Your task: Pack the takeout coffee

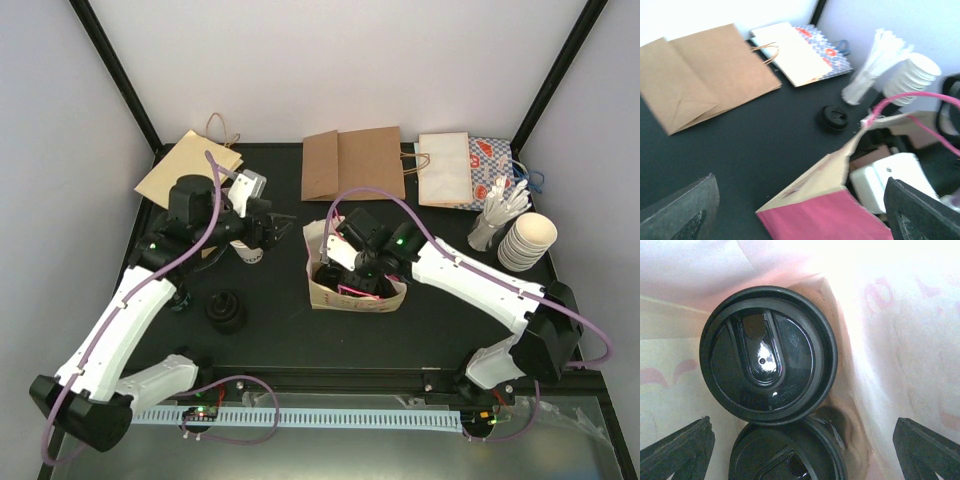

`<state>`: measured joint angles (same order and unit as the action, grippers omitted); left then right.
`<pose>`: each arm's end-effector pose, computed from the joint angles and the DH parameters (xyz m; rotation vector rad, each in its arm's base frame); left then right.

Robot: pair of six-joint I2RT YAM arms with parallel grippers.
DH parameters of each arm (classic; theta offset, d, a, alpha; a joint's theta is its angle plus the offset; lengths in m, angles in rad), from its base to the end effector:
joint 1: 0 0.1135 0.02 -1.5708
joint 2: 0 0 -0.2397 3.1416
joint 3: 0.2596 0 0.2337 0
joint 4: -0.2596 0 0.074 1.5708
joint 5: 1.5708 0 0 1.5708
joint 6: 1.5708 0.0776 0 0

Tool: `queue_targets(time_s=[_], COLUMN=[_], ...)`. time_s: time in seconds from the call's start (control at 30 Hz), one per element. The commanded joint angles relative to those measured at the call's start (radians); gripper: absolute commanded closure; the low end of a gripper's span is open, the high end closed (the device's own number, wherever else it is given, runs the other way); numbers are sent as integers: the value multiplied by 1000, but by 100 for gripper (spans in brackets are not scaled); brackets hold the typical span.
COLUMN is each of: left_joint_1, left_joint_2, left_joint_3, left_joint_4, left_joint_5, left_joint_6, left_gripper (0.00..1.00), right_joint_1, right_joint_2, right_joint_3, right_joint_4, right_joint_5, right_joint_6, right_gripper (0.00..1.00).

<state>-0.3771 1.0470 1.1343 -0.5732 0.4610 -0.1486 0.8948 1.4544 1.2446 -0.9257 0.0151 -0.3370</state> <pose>0.2167 -0.1230 0.3335 0.5285 2.0291 -0.7956 0.1820 0.2251 0.2258 -1.5649 2.2190 0.1456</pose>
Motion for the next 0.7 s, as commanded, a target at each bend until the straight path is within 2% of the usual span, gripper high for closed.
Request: queue_targets(time_s=[0.0, 0.23, 0.37, 0.67], left_joint_1=[-5, -15, -32, -71], left_joint_2=[-34, 49, 108, 220], left_joint_3=[-37, -33, -18, 38], left_joint_4=[139, 133, 108, 75], left_joint_5=[221, 319, 318, 226], left_joint_6=[43, 73, 92, 107], left_gripper=[11, 24, 31, 39], right_joint_1=[-7, -8, -7, -6], right_joint_2=[-1, -9, -15, -44], right_joint_3=[30, 26, 24, 16], right_joint_4=[41, 52, 57, 76], right_joint_5=[-23, -16, -11, -15], right_joint_6=[24, 30, 32, 34], right_gripper=[0, 0, 0, 0])
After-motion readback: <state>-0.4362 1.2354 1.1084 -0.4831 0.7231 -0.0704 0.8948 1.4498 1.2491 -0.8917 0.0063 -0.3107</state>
